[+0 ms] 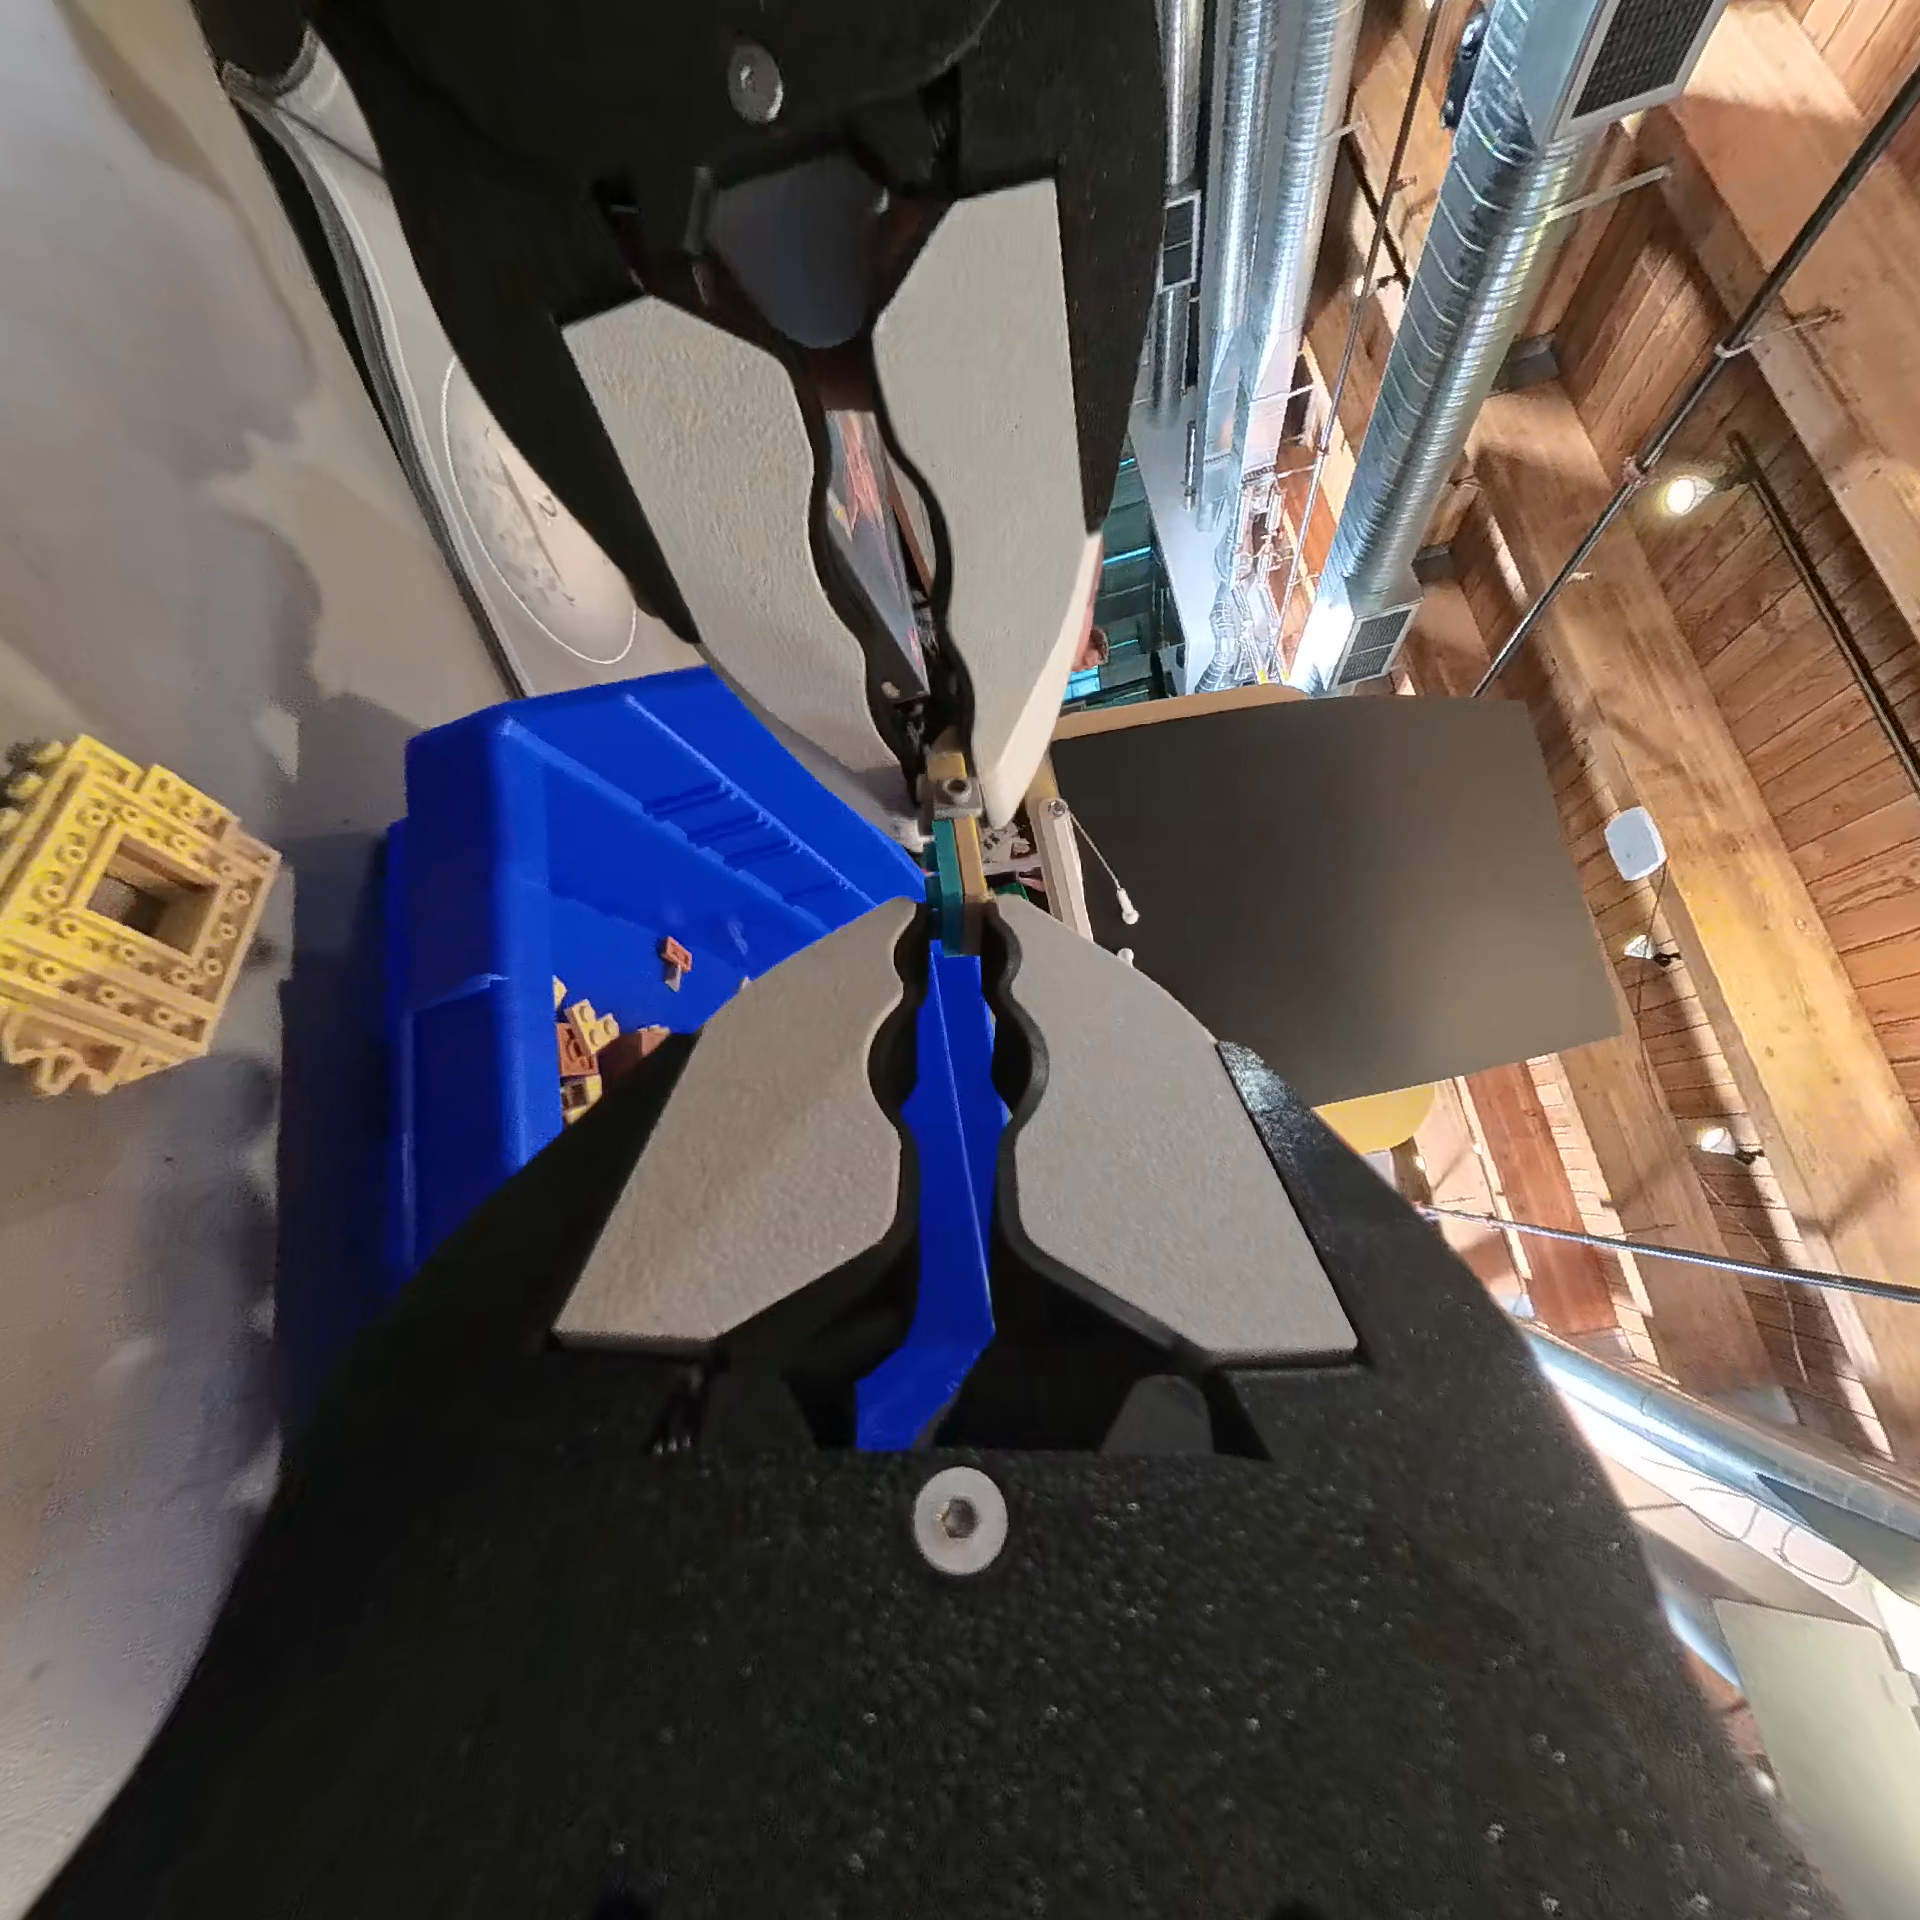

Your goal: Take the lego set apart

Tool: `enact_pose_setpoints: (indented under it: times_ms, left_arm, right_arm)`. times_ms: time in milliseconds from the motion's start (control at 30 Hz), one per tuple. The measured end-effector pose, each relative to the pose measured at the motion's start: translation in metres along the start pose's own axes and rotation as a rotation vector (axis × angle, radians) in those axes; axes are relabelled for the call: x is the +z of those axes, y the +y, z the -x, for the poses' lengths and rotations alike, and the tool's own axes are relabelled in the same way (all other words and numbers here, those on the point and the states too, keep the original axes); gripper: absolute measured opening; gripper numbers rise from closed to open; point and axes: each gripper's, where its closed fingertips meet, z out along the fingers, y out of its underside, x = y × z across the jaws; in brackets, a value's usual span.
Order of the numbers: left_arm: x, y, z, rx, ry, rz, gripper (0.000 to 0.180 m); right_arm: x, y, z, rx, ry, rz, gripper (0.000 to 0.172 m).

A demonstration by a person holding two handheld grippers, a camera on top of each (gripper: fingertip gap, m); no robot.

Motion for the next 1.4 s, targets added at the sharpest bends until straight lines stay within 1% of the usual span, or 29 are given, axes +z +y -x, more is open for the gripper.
enact_pose_setpoints:
  times_ms: [67, 133, 200, 267, 333, 433, 567, 667, 733, 933, 1067, 1300, 1400]
  left_arm:
    - [0.002, 0.0, 0.0, 0.012, -0.017, 0.006, 0.007]
    - [0.005, 0.004, -0.002, -0.018, -0.007, 0.038, 0.006]
    - [0.01, 0.014, -0.002, -0.027, -0.011, 0.126, 0.005]
    - [0.013, 0.025, 0.005, -0.002, -0.063, 0.221, 0.006]
    - [0.015, 0.033, 0.008, 0.005, -0.099, 0.298, 0.006]
    - [0.017, 0.037, 0.007, 0.039, -0.114, 0.339, 0.005]
    - [0.018, 0.031, 0.001, 0.028, -0.086, 0.27, 0.006]
    - [0.017, 0.024, -0.002, 0.043, -0.061, 0.214, 0.006]
    - [0.017, 0.02, -0.004, 0.061, -0.051, 0.185, 0.006]
    - [0.02, 0.024, -0.007, 0.115, -0.039, 0.211, 0.006]
    - [0.022, 0.025, -0.009, 0.098, -0.023, 0.202, 0.006]
    - [0.025, 0.027, -0.013, 0.012, 0.012, 0.206, 0.005]
    - [0.027, 0.028, -0.014, 0.002, 0.017, 0.214, 0.005]
  right_arm:
    - [0.001, 0.002, 0.0, -0.007, 0.003, 0.008, 0.009]
    - [0.003, 0.008, -0.002, -0.001, 0.019, 0.035, 0.01]
    - [0.006, 0.016, -0.002, -0.02, 0.028, 0.088, 0.02]
    - [0.009, 0.027, 0.0, -0.065, 0.035, 0.167, 0.025]
    - [0.012, 0.032, -0.001, -0.123, 0.066, 0.226, 0.027]
    - [0.014, 0.025, -0.002, -0.163, 0.114, 0.227, 0.026]
    - [0.015, 0.016, -0.002, -0.226, 0.133, 0.196, 0.031]
    - [0.014, 0.009, 0.003, -0.265, 0.116, 0.134, 0.032]
    - [0.015, 0.009, 0.007, -0.298, 0.102, 0.119, 0.032]
    - [0.025, 0.009, 0.007, -0.326, 0.116, 0.095, 0.028]
    - [0.028, 0.012, 0.007, -0.332, 0.132, 0.091, 0.011]
    - [0.03, 0.016, 0.006, -0.362, 0.127, 0.099, 0.011]
    - [0.03, 0.017, 0.007, -0.374, 0.11, 0.097, 0.01]
